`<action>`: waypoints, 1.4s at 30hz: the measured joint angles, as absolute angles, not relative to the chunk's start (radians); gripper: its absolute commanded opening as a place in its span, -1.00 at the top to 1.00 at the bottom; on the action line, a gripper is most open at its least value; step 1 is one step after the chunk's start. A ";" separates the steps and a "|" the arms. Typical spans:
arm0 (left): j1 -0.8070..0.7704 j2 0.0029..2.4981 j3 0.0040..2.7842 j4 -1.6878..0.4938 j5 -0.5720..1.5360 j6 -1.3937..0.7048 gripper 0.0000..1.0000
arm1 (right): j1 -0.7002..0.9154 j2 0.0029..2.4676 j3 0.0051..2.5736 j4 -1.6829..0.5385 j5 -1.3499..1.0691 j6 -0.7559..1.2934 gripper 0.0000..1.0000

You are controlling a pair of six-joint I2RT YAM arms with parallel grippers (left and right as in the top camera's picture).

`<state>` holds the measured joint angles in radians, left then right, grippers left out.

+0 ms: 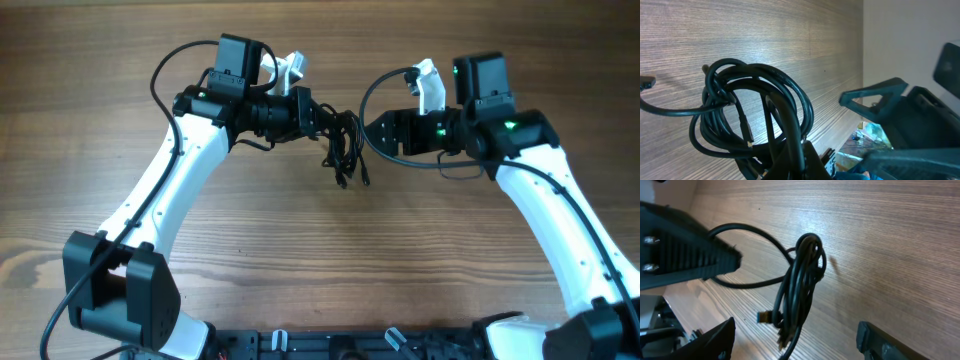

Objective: Untangle cables

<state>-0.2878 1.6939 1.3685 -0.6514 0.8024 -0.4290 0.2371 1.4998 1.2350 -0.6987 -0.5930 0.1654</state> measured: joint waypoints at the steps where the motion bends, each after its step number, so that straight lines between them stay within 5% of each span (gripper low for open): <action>1: -0.288 1.694 1.369 -0.651 0.802 -0.440 0.92 | 0.241 1.516 1.235 -0.686 -0.593 0.168 -0.51; 13: -0.288 1.694 1.369 -0.651 0.810 -0.477 0.91 | 0.319 1.624 1.235 -0.578 -0.540 0.231 -0.15; 22: -0.288 1.694 1.369 -0.651 0.836 -0.478 0.85 | 0.323 1.639 1.235 -0.537 -0.534 0.246 0.47; 30: -0.288 1.694 1.369 -0.649 0.844 -0.481 0.82 | 0.331 1.652 1.235 -0.537 -0.530 0.261 0.72; 32: -0.288 1.694 1.369 -0.646 0.845 -0.481 0.81 | 0.331 1.652 1.235 -0.536 -0.530 0.264 0.70; 36: -0.288 1.694 1.369 -0.635 0.847 -0.481 0.81 | 0.331 1.652 1.235 -0.537 -0.530 0.263 0.10; 42: -0.288 1.694 1.369 -0.625 0.848 -0.482 0.79 | 0.331 1.652 1.235 -0.537 -0.531 0.265 -0.20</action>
